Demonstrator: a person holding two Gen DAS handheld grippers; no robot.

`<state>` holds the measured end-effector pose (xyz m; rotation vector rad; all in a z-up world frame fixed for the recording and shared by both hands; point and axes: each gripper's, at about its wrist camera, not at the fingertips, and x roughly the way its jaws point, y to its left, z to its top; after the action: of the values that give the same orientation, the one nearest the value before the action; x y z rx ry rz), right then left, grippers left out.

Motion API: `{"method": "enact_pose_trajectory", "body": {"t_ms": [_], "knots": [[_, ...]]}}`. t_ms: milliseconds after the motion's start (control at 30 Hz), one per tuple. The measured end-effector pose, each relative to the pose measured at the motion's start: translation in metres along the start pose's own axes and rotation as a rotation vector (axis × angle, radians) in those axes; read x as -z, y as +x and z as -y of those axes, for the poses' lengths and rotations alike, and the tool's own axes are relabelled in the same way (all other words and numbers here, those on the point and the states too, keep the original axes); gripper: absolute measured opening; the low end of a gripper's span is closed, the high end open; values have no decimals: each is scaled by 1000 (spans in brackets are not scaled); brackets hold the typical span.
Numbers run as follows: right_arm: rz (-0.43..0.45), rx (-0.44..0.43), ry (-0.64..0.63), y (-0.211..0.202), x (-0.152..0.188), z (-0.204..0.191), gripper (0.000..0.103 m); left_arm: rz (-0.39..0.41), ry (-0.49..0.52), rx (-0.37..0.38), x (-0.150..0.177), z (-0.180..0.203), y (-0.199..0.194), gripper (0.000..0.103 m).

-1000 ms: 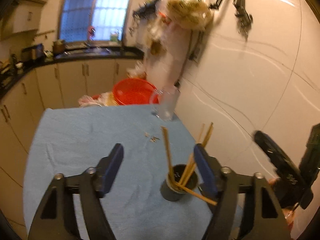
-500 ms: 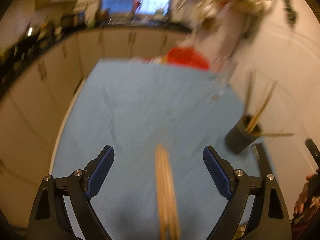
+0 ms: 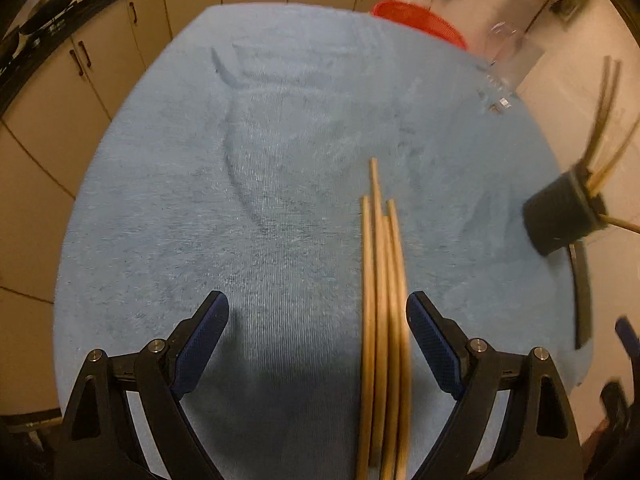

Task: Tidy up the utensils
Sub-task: 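Move both tools back to the row of chopsticks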

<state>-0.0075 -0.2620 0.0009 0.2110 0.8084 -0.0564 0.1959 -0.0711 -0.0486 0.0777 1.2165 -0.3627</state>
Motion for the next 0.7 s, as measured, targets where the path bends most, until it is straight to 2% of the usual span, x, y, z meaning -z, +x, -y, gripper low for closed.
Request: {"method": "enact_pose_trajectory", "body": {"t_ms": [133,267,700], "knots": [[-40,-24,30,11,3,1,103,-43,8,-27,-7,4,15,89],[-29,-16,36,9,4,2,103,-53,14,-24,-13,7,20,89],[-32,-14,34,4,6,-4,103,-73,55,-116,-29,12,44,87]]}}
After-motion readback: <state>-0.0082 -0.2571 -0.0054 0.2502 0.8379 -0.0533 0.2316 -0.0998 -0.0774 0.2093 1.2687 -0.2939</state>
